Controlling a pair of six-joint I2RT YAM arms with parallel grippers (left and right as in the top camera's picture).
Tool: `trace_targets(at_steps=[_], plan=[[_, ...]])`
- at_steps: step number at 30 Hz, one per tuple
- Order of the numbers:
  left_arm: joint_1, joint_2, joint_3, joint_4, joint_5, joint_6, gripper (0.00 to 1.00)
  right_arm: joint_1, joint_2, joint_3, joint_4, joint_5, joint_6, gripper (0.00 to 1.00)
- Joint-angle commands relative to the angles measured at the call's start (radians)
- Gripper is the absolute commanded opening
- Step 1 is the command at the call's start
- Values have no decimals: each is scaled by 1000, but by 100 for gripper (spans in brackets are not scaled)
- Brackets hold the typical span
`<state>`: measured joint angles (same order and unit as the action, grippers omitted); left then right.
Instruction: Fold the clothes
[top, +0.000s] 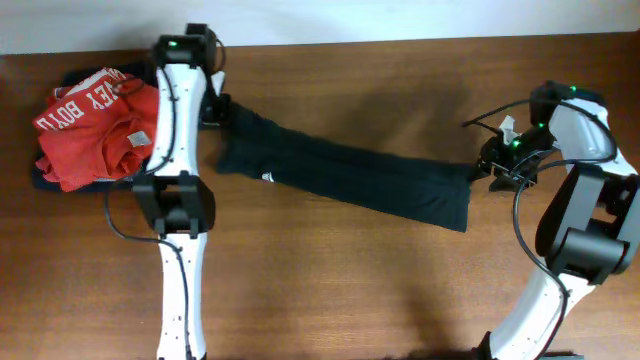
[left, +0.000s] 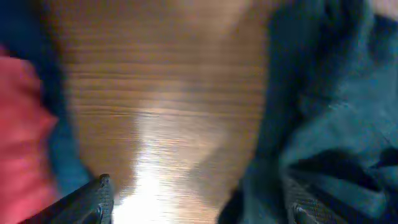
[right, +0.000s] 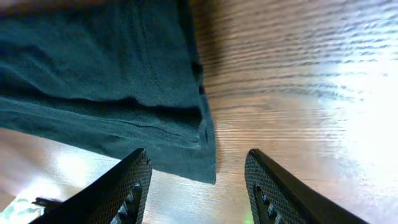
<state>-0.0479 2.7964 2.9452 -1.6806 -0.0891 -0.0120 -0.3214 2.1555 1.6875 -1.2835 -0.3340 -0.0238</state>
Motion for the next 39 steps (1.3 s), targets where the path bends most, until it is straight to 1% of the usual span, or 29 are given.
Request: trace_targets(at_steps=[1, 6, 12, 24, 25, 26, 27, 29, 31, 33, 35, 36, 39], plan=[[27, -109, 67, 4, 23, -26, 86, -9, -23, -14, 18, -76, -52, 54], [26, -170, 89, 8, 27, -26, 86, -7, -23, -91, 101, -108, -51, 54], [31, -268, 90, 39, 98, -25, 87, -7, -23, -208, 210, -108, -51, 54], [31, -404, 90, 46, 93, -16, 87, 16, -23, -315, 256, -127, -51, 53], [31, -409, 90, 45, 93, -16, 92, 22, -23, -322, 260, -127, -51, 53], [31, -410, 90, 44, 93, -16, 91, 28, -23, -329, 266, -129, -51, 52], [31, -413, 90, 42, 93, -17, 91, 33, -23, -335, 272, -132, -50, 49], [31, -413, 90, 36, 94, -18, 91, 40, -23, -345, 282, -138, -51, 37], [30, -413, 89, 22, 101, -18, 91, 46, -23, -354, 297, -146, -50, 28], [26, -412, 89, 3, 100, -17, 91, 47, -23, -356, 310, -150, -47, 16], [27, -412, 89, -7, 101, -17, 91, 46, -23, -356, 322, -157, -46, 7], [27, -412, 89, -7, 101, -17, 91, 43, -23, -356, 330, -156, -39, 4], [27, -413, 89, -7, 101, -17, 91, 24, -23, -353, 343, -156, -39, 4]])
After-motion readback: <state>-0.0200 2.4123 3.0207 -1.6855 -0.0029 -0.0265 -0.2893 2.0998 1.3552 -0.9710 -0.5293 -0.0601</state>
